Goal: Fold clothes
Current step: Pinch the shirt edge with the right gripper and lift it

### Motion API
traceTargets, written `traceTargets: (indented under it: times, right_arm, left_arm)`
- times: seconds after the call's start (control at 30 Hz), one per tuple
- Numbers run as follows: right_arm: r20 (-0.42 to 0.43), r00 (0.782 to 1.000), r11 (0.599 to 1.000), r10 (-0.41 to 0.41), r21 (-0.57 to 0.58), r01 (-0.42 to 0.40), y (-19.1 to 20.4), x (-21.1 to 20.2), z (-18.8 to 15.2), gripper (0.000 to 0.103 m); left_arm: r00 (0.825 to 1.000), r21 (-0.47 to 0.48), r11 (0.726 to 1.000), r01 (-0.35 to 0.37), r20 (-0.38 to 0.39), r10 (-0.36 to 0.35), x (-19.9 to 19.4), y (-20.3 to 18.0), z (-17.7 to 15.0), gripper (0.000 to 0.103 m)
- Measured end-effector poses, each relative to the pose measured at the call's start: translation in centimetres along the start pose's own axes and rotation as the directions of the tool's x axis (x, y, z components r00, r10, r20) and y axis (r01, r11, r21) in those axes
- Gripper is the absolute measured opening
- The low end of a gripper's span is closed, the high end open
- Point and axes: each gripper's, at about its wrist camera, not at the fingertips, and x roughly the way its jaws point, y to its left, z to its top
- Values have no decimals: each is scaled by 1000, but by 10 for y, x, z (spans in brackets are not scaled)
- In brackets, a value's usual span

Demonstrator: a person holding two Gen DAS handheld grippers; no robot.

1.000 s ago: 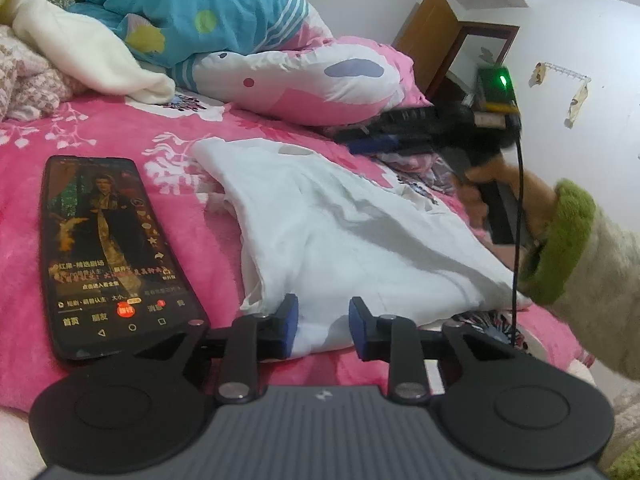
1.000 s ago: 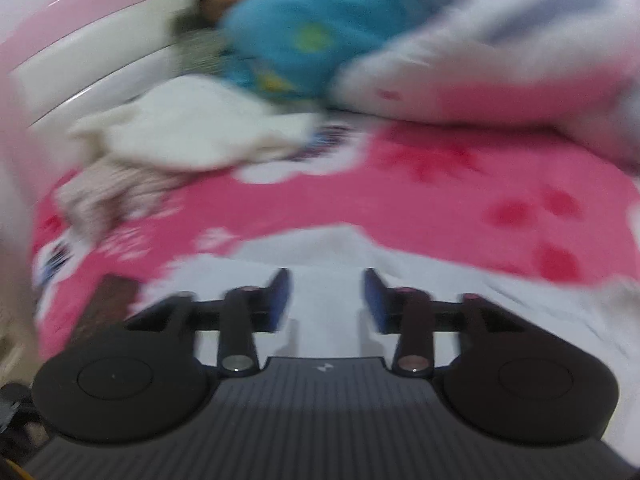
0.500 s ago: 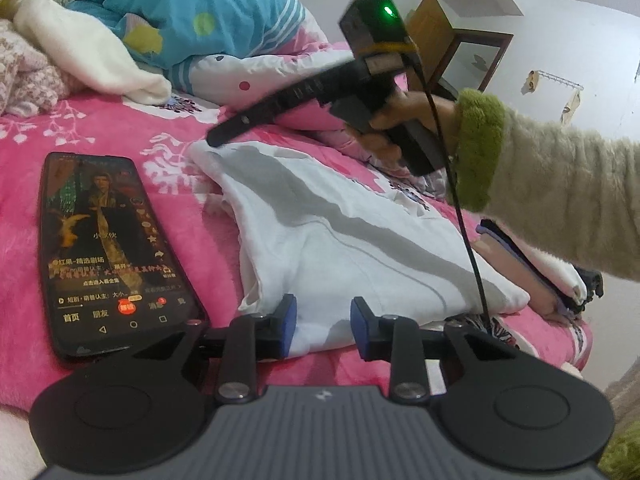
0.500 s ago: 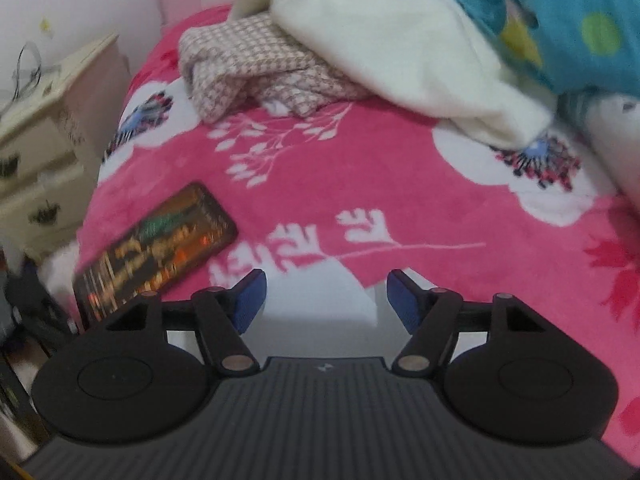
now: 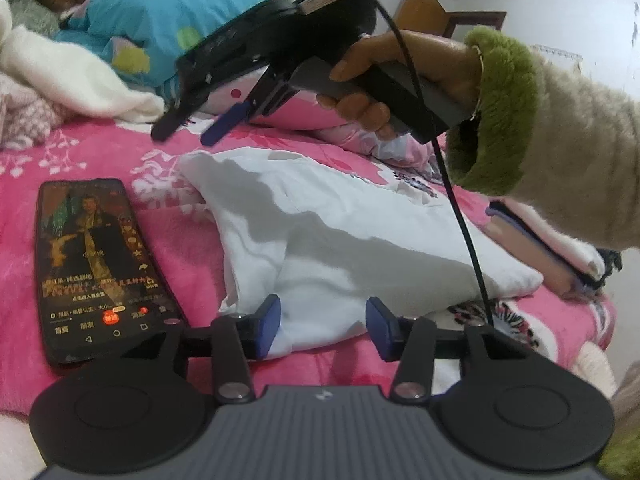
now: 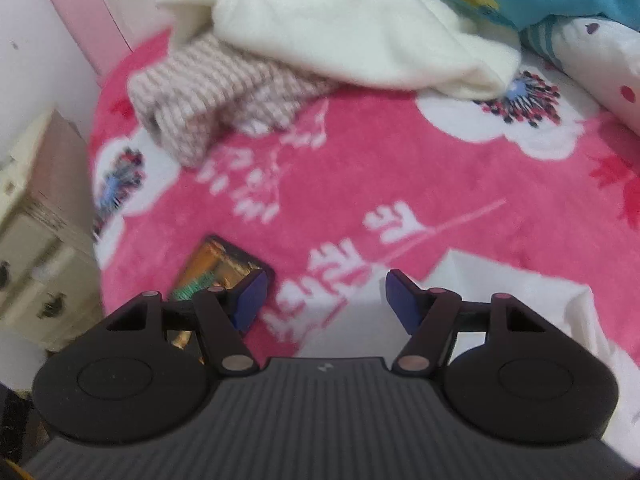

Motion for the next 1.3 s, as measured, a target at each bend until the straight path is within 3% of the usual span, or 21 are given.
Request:
traceTargets:
  times: [0.1,0.17,0.2,0.23,0.33,0.53,0.73,1.03,1.3]
  right_arm:
    - [-42,997,997,-73,-14,72,4,13,-4,64]
    - [-62,992,994,-108,-12,108,3,21,-7,55]
    - [-68,991,993,-118,-2,119,1,24,-9,43]
    - [-67,989,991,-130,4,130,-1,25,-12,25]
    - [-19,988,987,-154,46,154,-7,19,-17,7]
    - [144,967,974,-209,116,194,-10,-9,-31,3]
    - [302,914,957,-270,188,220,-14,-35,-40,3]
    - [367,856,929,-365,198,312,-14,-29,-37,2]
    - [331,846,906,-419,87,414,-2,9,-25,2]
  left_arm:
    - [1000,22,1000,-12,-1,12,1,-3,0,49]
    - [1000,23,1000,-16,-1,16,1,-5,0,50]
    - [1000,21,1000,-16,-1,16,1,-6,0,50]
    - [1000,19,1000,-16,-1,16,1,-6,1,50]
    - [1000,21,1000,-14,3,14,-1,-6,1,50]
    - [1000,10,1000,-7,15,7,-4,-4,5,50]
    - [1000,-6,1000,-4,24,4,-1,0,12,50]
    - [999,-58,998,2,32,0,1,11,19,50]
    - [1000,-60,998,-3,23,4,3,12,17,50]
